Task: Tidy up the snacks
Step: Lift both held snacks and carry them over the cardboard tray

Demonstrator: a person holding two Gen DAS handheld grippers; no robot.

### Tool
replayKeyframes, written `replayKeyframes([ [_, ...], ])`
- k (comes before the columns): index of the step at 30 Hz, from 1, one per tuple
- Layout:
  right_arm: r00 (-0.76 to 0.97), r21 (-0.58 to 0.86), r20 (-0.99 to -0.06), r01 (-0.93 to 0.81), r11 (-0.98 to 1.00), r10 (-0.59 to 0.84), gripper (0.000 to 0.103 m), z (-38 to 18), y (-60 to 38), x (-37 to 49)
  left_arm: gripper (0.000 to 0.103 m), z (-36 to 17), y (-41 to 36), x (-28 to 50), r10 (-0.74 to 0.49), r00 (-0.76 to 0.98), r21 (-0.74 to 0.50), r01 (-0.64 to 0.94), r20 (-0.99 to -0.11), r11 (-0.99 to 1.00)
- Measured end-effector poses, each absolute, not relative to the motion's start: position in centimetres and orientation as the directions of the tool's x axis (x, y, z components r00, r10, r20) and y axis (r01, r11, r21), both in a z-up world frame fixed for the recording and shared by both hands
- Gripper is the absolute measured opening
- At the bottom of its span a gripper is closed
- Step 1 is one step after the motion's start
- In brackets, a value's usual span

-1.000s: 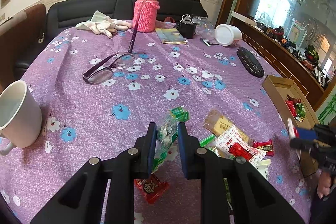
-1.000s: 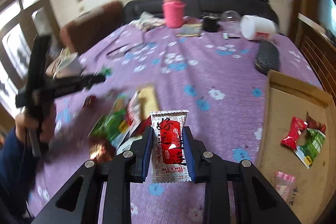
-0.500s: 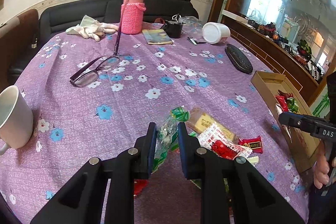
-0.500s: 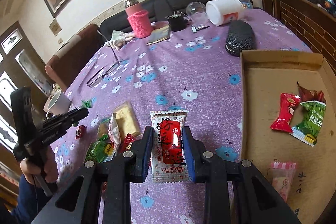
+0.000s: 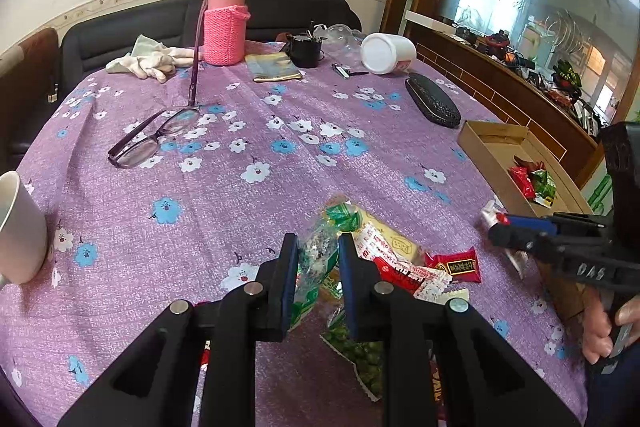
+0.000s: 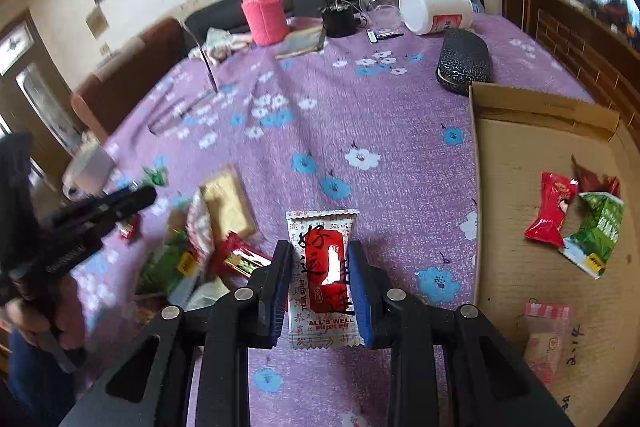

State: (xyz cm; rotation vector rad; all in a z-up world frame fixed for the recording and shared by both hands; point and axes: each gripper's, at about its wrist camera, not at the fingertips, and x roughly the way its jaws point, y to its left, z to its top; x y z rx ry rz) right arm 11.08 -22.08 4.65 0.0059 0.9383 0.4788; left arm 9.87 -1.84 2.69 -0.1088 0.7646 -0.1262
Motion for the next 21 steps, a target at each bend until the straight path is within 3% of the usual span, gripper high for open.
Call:
replayKeyframes([
  [5,0.511,0.083,-0.806,-0.403,0.912,0.299,0.032,3.5,-20.3,10.6,0.019,2.7,-1.8,9.9,-0.158,0.714,-0.148,0.076,-0.683,0.986],
  [10,0.509,0.051,-0.816,-0.407,0.912,0.273,0.032,3.2,-20.2,10.6,0.019,2.7,-1.8,9.9,-0.157,0.714,-0.148,0.075,-0.682,0.986],
  [16,0.492,0.070,-0.825,-0.397,0.915,0.277,0.029,3.1,-20.7,10.8,0.019,2.7,-1.9,9.8,-0.158,0.714,-0.148,0.076,-0.682,0.986],
  [21,0.549,0.176,-0.754,-0.362,0.916,0.361,0.029,5.3,-22.6,10.8,0.019,2.9,-1.8,9.8,-0.159,0.720,-0.151,0.076,-0.675,0.986],
])
